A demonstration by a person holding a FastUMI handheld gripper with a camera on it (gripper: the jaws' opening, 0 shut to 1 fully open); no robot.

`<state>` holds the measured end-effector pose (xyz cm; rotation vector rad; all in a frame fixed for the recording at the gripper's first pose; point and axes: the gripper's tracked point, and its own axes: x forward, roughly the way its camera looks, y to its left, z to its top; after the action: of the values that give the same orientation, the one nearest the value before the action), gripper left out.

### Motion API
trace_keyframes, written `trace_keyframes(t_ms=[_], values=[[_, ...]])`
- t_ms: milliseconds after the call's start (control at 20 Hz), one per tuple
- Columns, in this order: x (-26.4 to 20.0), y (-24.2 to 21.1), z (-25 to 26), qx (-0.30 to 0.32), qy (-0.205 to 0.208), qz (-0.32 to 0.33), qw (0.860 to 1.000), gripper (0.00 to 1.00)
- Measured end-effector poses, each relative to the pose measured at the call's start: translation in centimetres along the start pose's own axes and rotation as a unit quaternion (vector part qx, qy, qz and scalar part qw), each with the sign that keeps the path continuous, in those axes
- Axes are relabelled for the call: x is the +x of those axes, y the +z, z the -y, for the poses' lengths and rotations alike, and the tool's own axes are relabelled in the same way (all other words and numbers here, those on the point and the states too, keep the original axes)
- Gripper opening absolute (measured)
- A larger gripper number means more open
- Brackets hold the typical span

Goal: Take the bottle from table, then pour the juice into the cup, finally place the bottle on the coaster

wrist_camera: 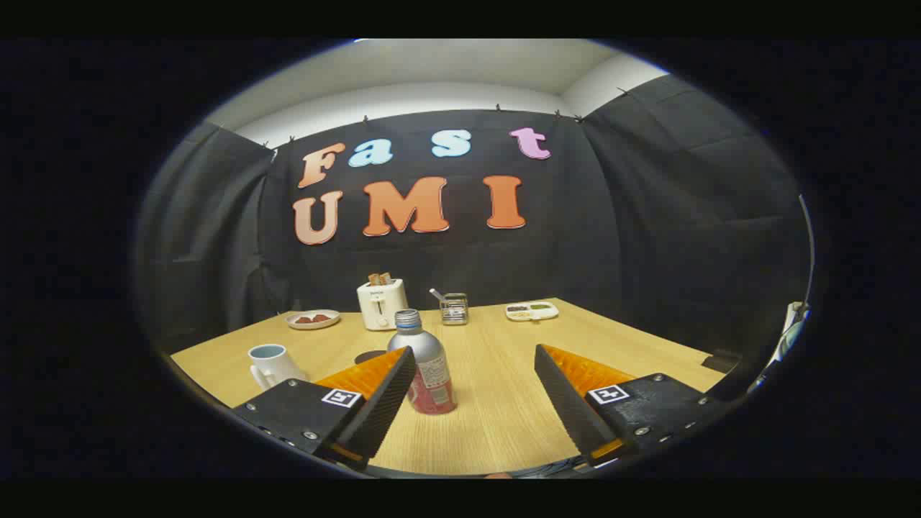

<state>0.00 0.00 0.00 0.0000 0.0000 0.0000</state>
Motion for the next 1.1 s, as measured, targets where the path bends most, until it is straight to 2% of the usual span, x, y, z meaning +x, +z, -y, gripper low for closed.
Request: trace_keyframes(t_ms=[500,700,850,1100], values=[[-1.3,-3.0,-2.7,-0.021,0.028,-0.028,0.999,0.99],[-2.5,-2.5,-2.3,-0.031,0.024,-0.020,0.999,0.99],[-2.4,-1.9,-1.9,-0.010,0.018,-0.014,1.000,0.99],[-1.4,-2.5,-1.5,-0.014,0.003,-0.018,1.000,0.99]])
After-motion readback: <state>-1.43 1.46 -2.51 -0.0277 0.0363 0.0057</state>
